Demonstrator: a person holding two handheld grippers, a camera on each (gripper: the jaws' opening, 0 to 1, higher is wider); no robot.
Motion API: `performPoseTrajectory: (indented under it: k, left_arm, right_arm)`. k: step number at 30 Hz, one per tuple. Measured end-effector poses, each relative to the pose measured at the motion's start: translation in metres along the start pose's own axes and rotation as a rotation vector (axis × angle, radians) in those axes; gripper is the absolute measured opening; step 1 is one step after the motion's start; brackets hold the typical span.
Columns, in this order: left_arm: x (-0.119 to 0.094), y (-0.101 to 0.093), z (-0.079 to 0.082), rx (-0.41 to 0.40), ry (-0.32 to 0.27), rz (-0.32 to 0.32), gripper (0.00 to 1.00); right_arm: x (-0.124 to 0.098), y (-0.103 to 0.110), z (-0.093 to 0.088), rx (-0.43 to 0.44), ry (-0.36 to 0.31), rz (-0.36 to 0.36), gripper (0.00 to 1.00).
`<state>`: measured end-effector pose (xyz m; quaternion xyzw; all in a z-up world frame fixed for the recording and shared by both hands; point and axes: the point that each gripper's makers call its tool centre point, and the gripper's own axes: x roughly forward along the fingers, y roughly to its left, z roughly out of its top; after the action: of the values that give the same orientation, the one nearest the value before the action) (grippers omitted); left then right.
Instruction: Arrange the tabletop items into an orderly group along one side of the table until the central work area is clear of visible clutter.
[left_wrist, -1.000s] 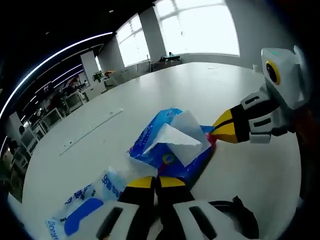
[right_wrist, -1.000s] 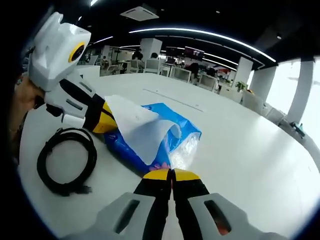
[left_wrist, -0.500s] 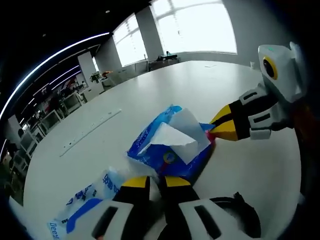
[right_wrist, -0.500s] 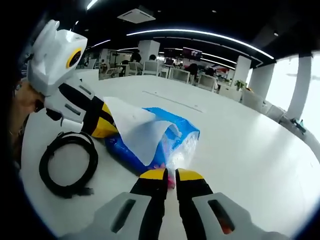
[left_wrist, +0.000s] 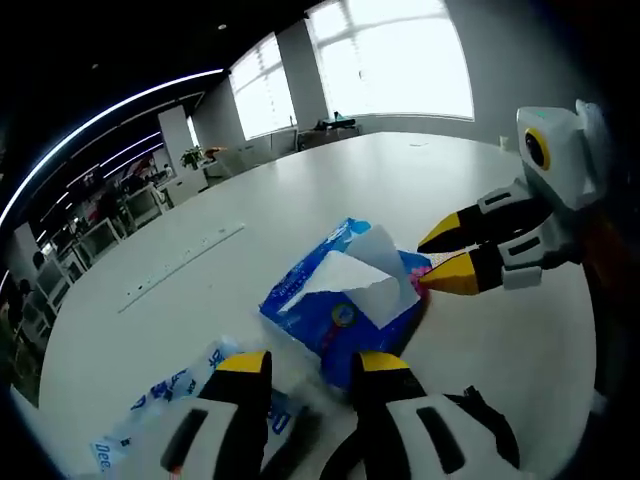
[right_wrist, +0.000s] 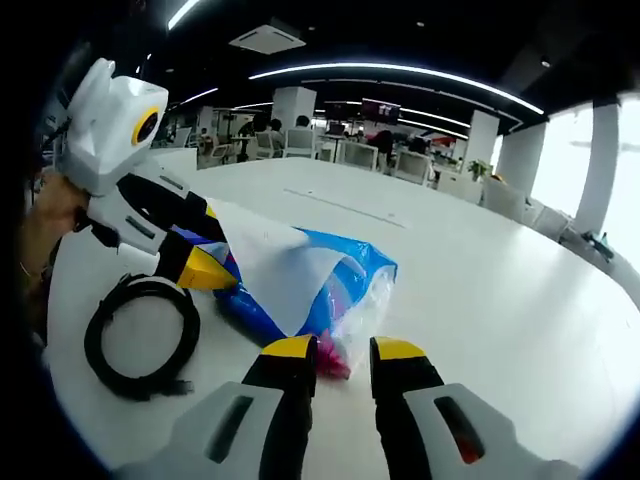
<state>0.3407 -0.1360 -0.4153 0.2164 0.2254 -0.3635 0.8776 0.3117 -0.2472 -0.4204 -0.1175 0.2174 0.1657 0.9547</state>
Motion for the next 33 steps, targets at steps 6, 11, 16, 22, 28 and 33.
performPoseTrajectory:
  k: [6, 11, 16, 22, 28, 33]
  left_arm:
    - [-0.003, -0.002, 0.01, -0.005, -0.071, -0.021, 0.55]
    - [-0.006, -0.004, 0.016, 0.013, -0.109, -0.023, 0.61]
    - [-0.01, -0.006, 0.021, -0.025, -0.14, -0.049, 0.67]
    - [-0.01, -0.003, 0.023, -0.069, -0.155, -0.053, 0.75]
    - [-0.009, -0.003, 0.024, -0.089, -0.159, -0.065, 0.82]
    - [-0.01, 0.003, 0.023, -0.107, -0.165, -0.061, 0.82]
  right_arm:
    - [-0.001, 0.002, 0.006, 0.048, -0.047, 0.013, 0.53]
    - [-0.001, 0.001, 0.003, 0.068, -0.032, 0.006, 0.58]
    - [-0.002, -0.001, 0.007, 0.089, -0.054, 0.003, 0.64]
    - [-0.003, -0.001, 0.012, 0.094, -0.075, 0.007, 0.7]
    - [-0.003, 0.0, 0.012, 0.1, -0.076, 0.009, 0.76]
    - [-0.002, 0.001, 0.011, 0.102, -0.074, 0.012, 0.77]
